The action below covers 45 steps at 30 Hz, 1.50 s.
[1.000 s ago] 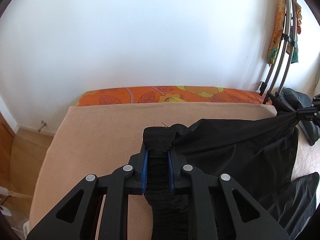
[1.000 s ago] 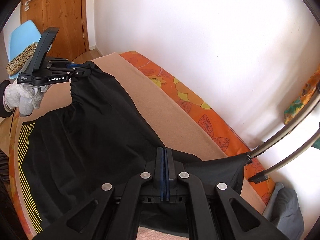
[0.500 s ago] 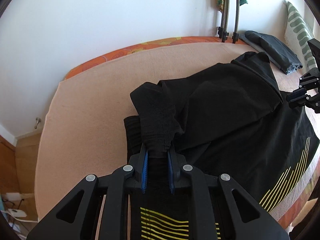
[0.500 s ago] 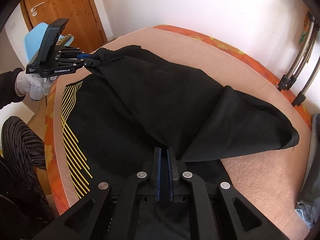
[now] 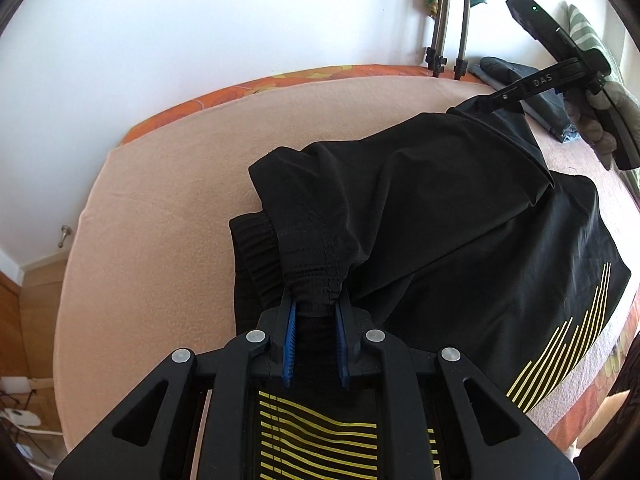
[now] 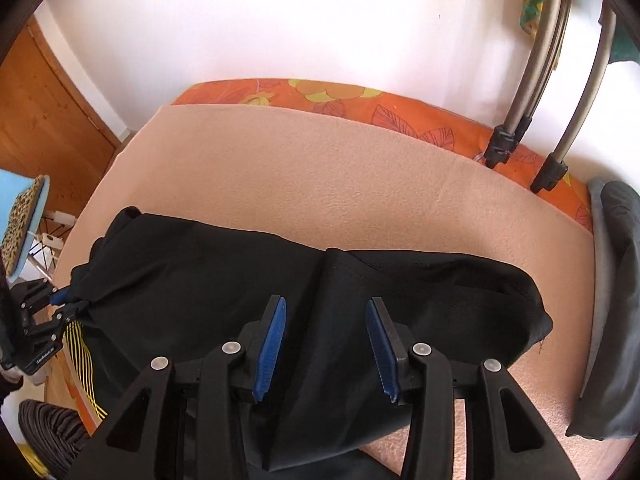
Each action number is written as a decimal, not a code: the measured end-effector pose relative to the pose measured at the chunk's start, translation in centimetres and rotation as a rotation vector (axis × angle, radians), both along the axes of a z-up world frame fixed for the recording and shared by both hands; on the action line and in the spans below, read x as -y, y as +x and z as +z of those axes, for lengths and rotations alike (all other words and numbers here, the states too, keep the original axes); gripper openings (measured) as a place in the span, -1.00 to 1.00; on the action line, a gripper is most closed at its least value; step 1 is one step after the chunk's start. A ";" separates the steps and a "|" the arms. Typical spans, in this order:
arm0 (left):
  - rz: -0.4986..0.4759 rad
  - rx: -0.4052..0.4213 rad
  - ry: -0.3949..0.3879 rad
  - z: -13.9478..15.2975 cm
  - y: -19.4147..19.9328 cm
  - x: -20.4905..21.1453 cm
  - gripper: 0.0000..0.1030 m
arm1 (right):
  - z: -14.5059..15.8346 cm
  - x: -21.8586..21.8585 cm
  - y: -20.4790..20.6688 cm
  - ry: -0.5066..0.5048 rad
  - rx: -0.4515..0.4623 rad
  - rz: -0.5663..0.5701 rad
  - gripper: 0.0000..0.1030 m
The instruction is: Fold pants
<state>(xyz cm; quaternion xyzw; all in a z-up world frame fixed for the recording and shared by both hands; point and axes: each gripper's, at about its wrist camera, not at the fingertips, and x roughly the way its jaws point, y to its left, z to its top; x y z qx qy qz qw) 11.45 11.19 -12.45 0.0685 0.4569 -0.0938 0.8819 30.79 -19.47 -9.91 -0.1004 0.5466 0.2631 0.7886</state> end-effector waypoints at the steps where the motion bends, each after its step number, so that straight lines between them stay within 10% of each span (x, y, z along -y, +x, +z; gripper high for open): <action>1: -0.002 0.003 -0.004 0.1 -0.2 -0.2 -0.71 | -1.2 -0.4 0.7 -0.033 -0.021 -0.007 -0.15; 4: -0.009 0.011 -0.013 0.4 -0.5 -0.7 -0.71 | -3.5 -1.0 1.6 -0.110 -0.051 -0.036 -0.22; 9: 0.000 0.031 -0.037 1.1 -0.9 -1.7 -0.71 | -2.5 2.3 0.8 -0.012 -0.029 -0.144 -0.97; 22: 0.023 0.052 -0.048 2.3 -3.0 -3.7 -0.65 | 7.2 16.2 -13.9 0.287 0.159 -0.405 -1.00; 30: 0.044 -0.043 -0.126 1.9 -5.6 -5.6 -0.10 | 3.7 19.3 -20.9 0.235 0.121 -0.446 -1.00; 38: 0.085 -0.113 -0.236 0.4 -2.5 -5.6 -0.10 | 3.4 20.4 -21.2 0.225 0.112 -0.463 -1.00; 45: 0.020 -0.111 -0.194 0.1 -2.8 -3.2 -0.85 | 4.3 20.2 -21.1 0.206 0.145 -0.441 -1.00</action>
